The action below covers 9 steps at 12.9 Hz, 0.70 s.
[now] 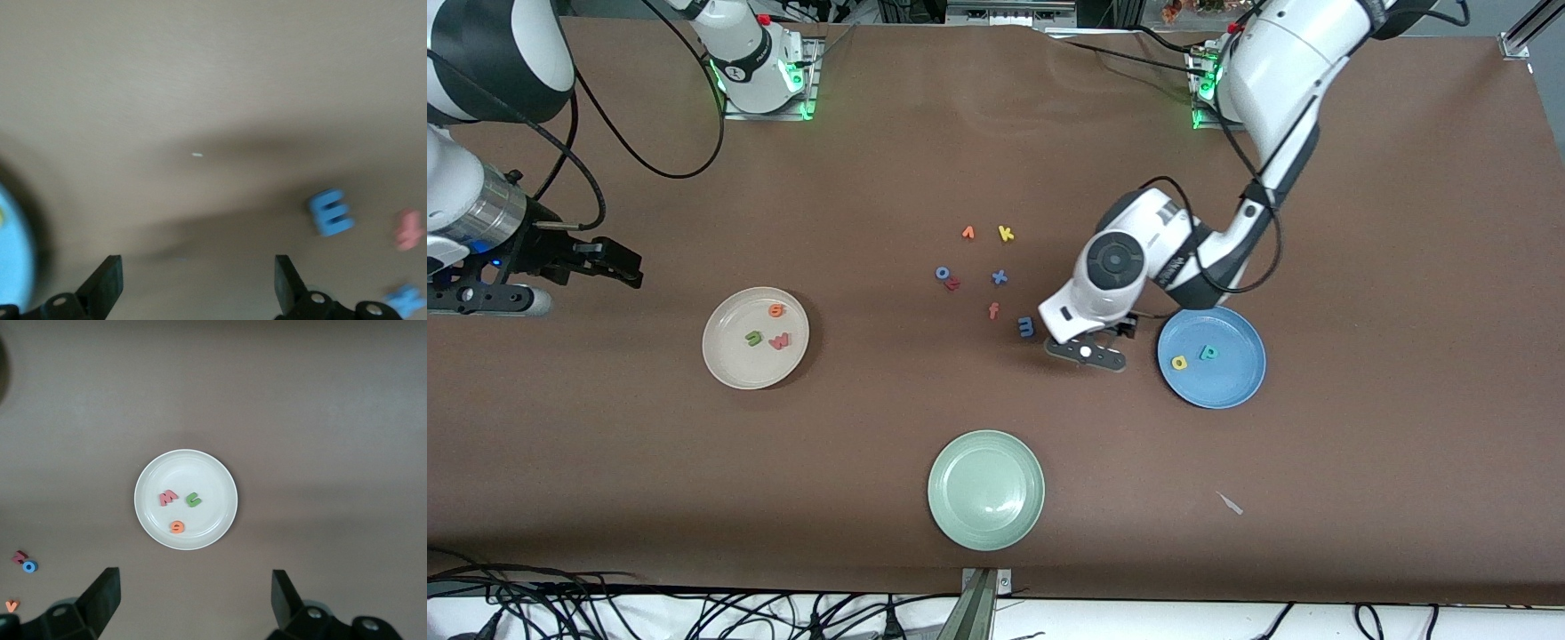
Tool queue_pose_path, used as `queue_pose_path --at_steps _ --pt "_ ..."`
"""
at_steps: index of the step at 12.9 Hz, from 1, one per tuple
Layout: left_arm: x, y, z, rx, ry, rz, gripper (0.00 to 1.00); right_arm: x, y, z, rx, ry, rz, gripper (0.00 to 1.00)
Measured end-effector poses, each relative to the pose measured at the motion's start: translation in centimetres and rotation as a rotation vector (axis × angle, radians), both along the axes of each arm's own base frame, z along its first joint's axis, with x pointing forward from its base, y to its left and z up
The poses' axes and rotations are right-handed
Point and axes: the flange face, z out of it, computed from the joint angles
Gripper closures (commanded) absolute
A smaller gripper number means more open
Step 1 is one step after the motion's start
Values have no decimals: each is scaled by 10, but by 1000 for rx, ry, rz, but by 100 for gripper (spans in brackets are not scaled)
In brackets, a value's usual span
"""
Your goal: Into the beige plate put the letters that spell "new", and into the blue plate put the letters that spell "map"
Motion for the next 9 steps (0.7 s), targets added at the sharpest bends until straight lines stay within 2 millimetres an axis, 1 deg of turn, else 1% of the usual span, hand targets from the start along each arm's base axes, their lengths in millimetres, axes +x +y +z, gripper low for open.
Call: queue_pose_path --at_steps 3,4,5,6,7,8,9 --pt "-17 -52 -18 -45 -30 120 0 0 0 0 0 0 0 0" --pt "-18 -63 -26 -66 -38 131 0 0 0 0 0 0 0 0" --pt "-18 -71 -37 -86 -46 139 2 0 0 0 0 0 0 0" --pt "-17 -75 -48 -99 -52 146 12 0 0 0 0 -1 0 0" --pt "-15 -75 -57 -105 -52 150 27 0 0 0 0 -1 0 0" --pt "-13 -74 -64 -107 -51 153 39 0 0 0 0 -1 0 0" --pt "-12 -74 -66 -107 -51 155 47 0 0 0 0 -1 0 0"
